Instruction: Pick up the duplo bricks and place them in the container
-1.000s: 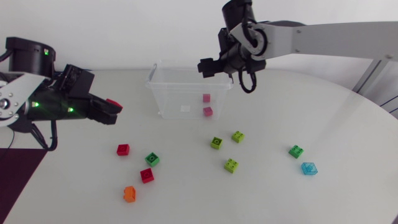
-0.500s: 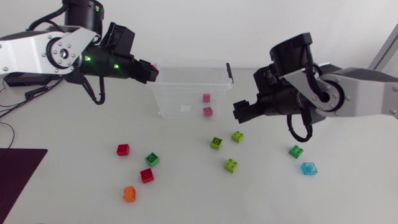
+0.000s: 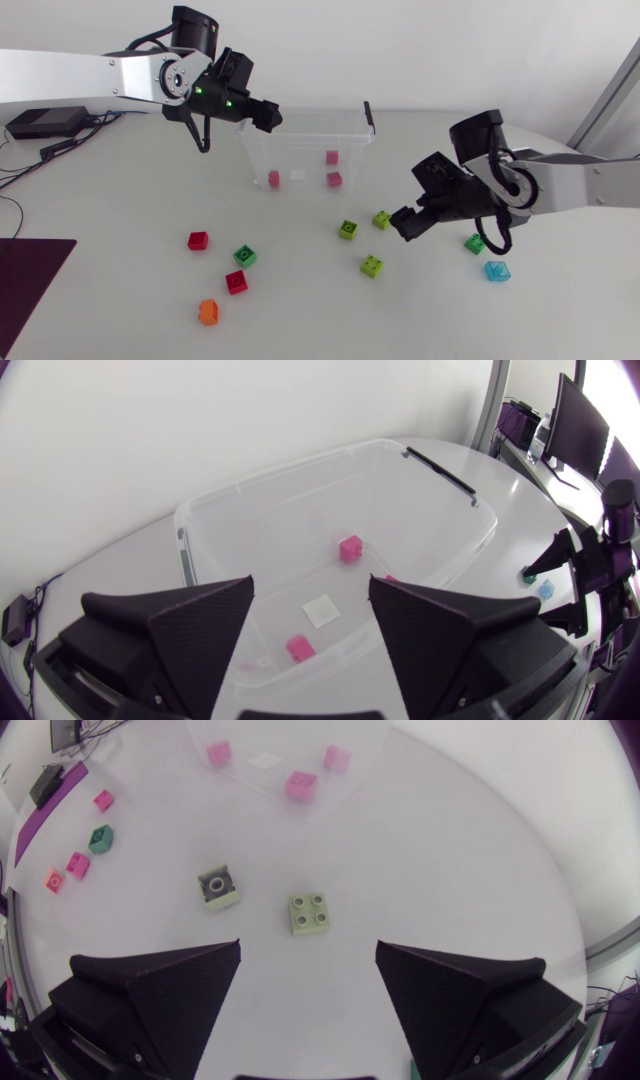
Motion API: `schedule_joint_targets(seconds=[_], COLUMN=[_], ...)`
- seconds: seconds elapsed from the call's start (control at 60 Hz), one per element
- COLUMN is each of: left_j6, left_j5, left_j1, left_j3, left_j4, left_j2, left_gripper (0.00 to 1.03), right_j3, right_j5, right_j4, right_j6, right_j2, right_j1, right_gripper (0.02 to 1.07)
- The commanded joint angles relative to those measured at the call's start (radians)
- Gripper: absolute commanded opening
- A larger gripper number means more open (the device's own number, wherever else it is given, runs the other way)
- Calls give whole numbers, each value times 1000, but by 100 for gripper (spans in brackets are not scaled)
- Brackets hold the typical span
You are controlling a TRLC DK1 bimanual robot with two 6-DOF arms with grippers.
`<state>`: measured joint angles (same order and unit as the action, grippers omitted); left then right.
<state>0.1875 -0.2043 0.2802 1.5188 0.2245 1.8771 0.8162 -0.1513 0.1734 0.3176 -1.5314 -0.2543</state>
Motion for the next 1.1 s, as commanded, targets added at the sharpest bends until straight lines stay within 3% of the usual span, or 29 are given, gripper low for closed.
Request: schedule_joint_targets(seconds=[0.0, 0.267, 0.567, 0.767, 0.783, 0.883, 1.083], left_j6=[27, 118, 271, 435, 478, 618, 813], left_j5=[-3, -4, -7, -99, -115, -158, -168], left_j1=[-15, -121, -257, -351, -369, -398, -378], left_j3=[38, -175, -520, -632, -640, -640, -654], left_j4=[15, 118, 180, 219, 226, 274, 280], left_j2=[-21, -289, -519, -565, -553, -484, -395], left_gripper=[99, 99, 99, 99, 99, 99, 98], right_j3=[47, 155, 235, 228, 227, 222, 175], right_j5=[-28, -30, -30, -27, -27, -28, -24], right_j4=[20, -3, -17, -15, -15, -18, -9], right_j6=[61, 97, 101, 115, 117, 126, 158], right_j2=[-90, -263, -385, -403, -409, -417, -335], right_j1=[24, 12, 1, -20, -23, -26, -30], right_gripper=[100, 100, 95, 70, 60, 33, 29])
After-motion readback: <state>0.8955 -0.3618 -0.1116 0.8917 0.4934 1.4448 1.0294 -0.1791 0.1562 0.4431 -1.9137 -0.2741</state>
